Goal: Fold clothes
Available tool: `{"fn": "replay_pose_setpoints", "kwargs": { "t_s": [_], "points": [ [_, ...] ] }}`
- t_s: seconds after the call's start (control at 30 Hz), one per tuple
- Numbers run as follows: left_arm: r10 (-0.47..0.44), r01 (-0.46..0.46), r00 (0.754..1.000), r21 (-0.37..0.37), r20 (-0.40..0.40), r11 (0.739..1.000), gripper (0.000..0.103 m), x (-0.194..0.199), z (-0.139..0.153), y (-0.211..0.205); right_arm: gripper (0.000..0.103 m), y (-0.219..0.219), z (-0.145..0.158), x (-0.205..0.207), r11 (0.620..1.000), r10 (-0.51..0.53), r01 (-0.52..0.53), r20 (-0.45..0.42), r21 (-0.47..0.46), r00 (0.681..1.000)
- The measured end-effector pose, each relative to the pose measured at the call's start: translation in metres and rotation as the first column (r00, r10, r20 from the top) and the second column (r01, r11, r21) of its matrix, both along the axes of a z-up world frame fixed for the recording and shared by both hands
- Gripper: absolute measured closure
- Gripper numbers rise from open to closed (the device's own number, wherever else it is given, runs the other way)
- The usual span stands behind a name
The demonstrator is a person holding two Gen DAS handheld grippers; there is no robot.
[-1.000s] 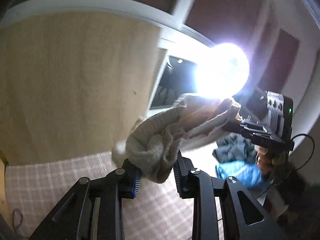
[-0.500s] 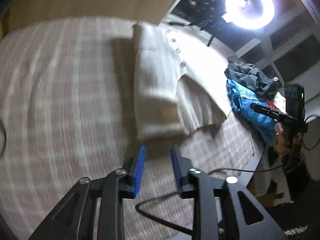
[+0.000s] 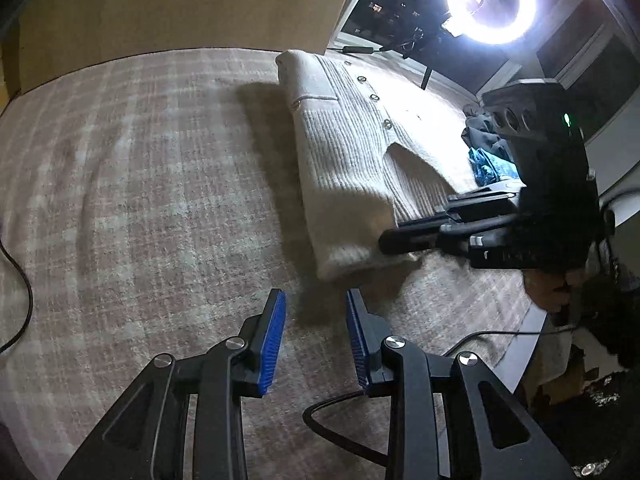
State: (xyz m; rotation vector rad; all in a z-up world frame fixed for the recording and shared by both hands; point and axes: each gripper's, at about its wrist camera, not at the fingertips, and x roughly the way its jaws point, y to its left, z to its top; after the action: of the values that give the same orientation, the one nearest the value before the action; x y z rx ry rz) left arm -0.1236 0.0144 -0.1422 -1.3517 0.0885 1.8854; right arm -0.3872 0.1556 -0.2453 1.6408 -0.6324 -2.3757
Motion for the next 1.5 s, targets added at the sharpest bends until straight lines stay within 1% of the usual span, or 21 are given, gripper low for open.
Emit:
{"fn": "replay_pose_setpoints", "kwargs": {
  "t_s": [0.07,0.13,0.2,0.3,0.33,0.37,0.4,0.5,0.53,0.57,0.6,0.67,0.83,0.9,0.97,1.03,1.13,1.3,1.33,1.4,1.5],
  "points": [
    [-0.013,0.013,1.000,0.020,-0.017,1.000,0.074,0.001,0.007,0.003,0.101,0.009,0.011,0.007,0.992,0.006,-0.008,-0.013,-0.125,1.000],
    [-0.038,0.040,0.998,0.030,-0.052,0.999,0.072,0.002,0.015,0.009,0.100,0.015,0.021,0.016,0.985,0.018,-0.025,-0.044,-0.173,0.999],
    [-0.063,0.066,0.995,0.028,-0.073,0.997,0.071,0.002,0.017,0.020,0.099,0.018,0.013,0.018,0.986,0.002,-0.001,0.006,-0.169,1.000],
    [-0.092,0.093,0.994,0.013,-0.056,0.996,0.071,-0.004,0.009,0.031,0.097,0.025,0.001,0.019,0.984,-0.051,0.062,0.069,-0.164,0.996],
    [-0.108,0.108,0.992,-0.004,-0.064,0.994,0.071,-0.003,0.006,0.032,0.095,0.027,0.001,0.020,0.983,-0.075,0.085,0.070,-0.164,0.995],
    [-0.124,0.123,0.990,-0.022,-0.072,0.992,0.071,-0.003,0.003,0.033,0.087,0.028,0.004,0.021,0.982,-0.095,0.103,0.059,-0.155,0.994],
    [-0.136,0.134,0.988,-0.034,-0.072,0.990,0.071,-0.002,-0.001,0.033,0.084,0.027,0.007,0.023,0.985,-0.101,0.106,0.041,-0.134,0.994],
    [-0.132,0.131,0.991,-0.033,-0.033,0.991,0.071,-0.002,-0.010,0.027,0.082,0.011,0.021,0.026,0.999,-0.039,0.039,-0.033,-0.002,0.999],
    [-0.122,0.121,0.992,-0.027,-0.028,0.992,0.071,-0.002,-0.011,0.024,0.077,0.000,0.023,0.025,0.998,0.002,0.000,-0.040,0.063,0.999],
    [-0.113,0.112,0.993,-0.022,-0.024,0.993,0.071,-0.002,-0.012,0.021,0.065,-0.011,0.024,0.025,0.991,0.042,-0.036,-0.044,0.129,0.998],
    [-0.108,0.107,0.994,-0.019,-0.020,0.994,0.071,-0.003,-0.012,0.019,0.060,-0.021,0.023,0.024,0.979,0.078,-0.068,-0.045,0.194,0.996],
    [-0.103,0.102,0.994,-0.010,-0.022,0.995,0.071,-0.002,-0.012,0.017,0.060,-0.038,0.019,0.021,0.950,0.141,-0.125,-0.035,0.287,0.989],
    [-0.146,0.146,0.988,-0.011,-0.045,0.989,0.071,0.003,-0.013,0.022,0.063,-0.047,0.010,0.014,0.881,0.210,-0.190,0.002,0.434,0.978],
    [-0.155,0.155,0.987,-0.013,-0.040,0.988,0.071,0.003,-0.016,0.023,0.099,-0.043,0.007,0.008,0.894,0.217,-0.208,0.023,0.396,0.976],
    [-0.155,0.155,0.987,-0.009,-0.042,0.988,0.071,0.003,-0.016,0.025,0.099,-0.033,0.009,0.004,0.918,0.185,-0.185,0.035,0.350,0.982],
    [-0.169,0.169,0.984,-0.005,-0.051,0.986,0.071,0.005,-0.013,0.028,0.099,-0.023,0.021,0.002,0.936,0.152,-0.143,-0.003,0.321,0.988],
    [-0.184,0.184,0.980,-0.015,-0.069,0.983,0.071,0.009,-0.009,0.037,0.099,-0.011,0.041,0.000,0.968,0.109,-0.094,-0.051,0.234,0.993],
    [-0.179,0.178,0.982,-0.018,-0.060,0.984,0.074,0.006,-0.014,0.056,0.099,-0.003,0.057,-0.008,0.989,0.052,-0.039,-0.089,0.140,0.995],
    [-0.178,0.178,0.982,-0.008,-0.058,0.984,0.075,0.005,-0.014,0.059,0.099,-0.002,0.059,-0.009,0.991,0.046,-0.034,-0.094,0.129,0.995],
    [-0.175,0.177,0.983,0.021,-0.049,0.984,0.089,0.005,-0.014,0.063,0.099,-0.002,0.063,-0.010,0.994,0.035,-0.024,-0.102,0.111,0.994],
    [-0.154,0.153,0.988,0.142,-0.007,0.978,0.090,0.005,-0.003,0.062,0.099,0.004,0.076,-0.005,0.995,0.023,-0.010,-0.128,0.098,0.991]
  ]
}}
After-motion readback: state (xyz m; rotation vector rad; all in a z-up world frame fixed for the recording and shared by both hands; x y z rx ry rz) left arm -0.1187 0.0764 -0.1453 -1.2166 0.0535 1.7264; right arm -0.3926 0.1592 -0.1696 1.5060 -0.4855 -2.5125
